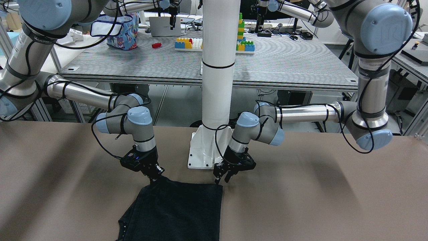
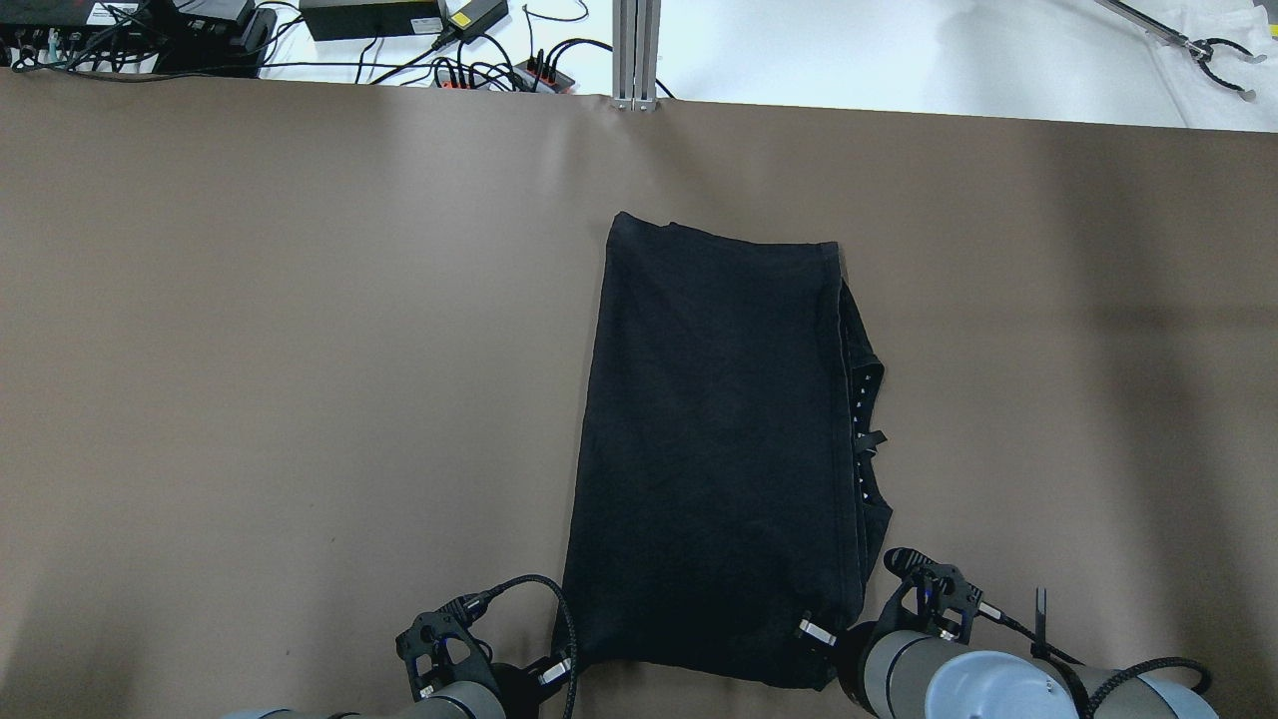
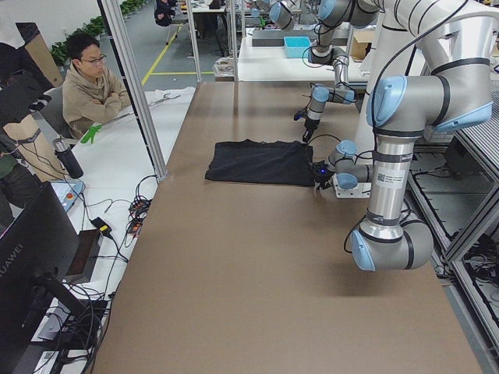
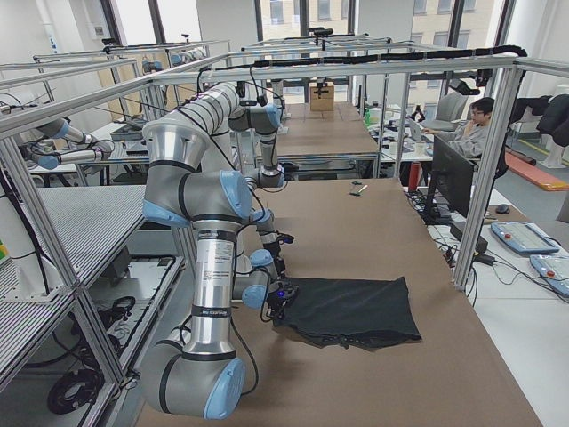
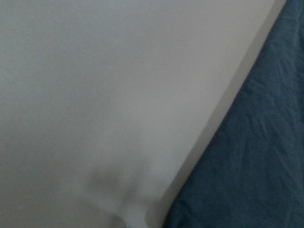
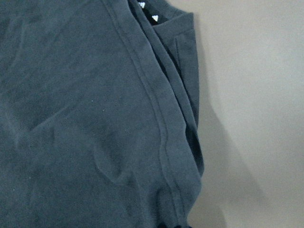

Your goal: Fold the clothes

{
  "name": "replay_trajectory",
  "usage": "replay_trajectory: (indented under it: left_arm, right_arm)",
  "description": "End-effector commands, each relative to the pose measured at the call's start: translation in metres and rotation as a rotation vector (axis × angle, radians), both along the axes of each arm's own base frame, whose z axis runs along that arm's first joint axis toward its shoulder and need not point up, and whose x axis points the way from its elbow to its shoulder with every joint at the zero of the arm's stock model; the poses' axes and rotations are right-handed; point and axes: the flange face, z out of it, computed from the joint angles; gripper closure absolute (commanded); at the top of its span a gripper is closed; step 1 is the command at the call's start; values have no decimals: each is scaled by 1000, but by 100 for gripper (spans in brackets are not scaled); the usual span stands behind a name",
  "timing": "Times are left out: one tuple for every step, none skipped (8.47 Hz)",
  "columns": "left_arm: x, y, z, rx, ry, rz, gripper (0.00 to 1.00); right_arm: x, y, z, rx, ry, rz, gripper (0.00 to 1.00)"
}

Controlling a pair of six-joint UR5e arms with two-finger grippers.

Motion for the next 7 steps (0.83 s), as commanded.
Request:
replay_trajectory:
  left_arm:
    - [11, -2, 13, -2, 10, -6, 39]
    - [14, -1, 15, -5, 22, -5, 39]
    - [15, 0, 15, -7, 23, -4, 43]
    - [14, -1, 14, 0, 26, -17, 56]
    - [12, -2, 10, -1, 35, -20, 83]
    - [11, -3, 6, 0, 45, -21, 100]
    - [10, -4, 3, 2, 52, -22, 100]
  right_arm:
    - [0, 0, 0, 1, 0, 1, 100]
    - [0, 0, -1, 1, -1, 1, 100]
    - [0, 0, -1, 1, -1, 1, 100]
    - [1, 0, -1, 1, -3, 1, 100]
    - [1, 0, -1, 1, -3, 1, 100]
    - [1, 0, -1, 1, -3, 1, 100]
    - [1, 0, -1, 1, -3, 1, 100]
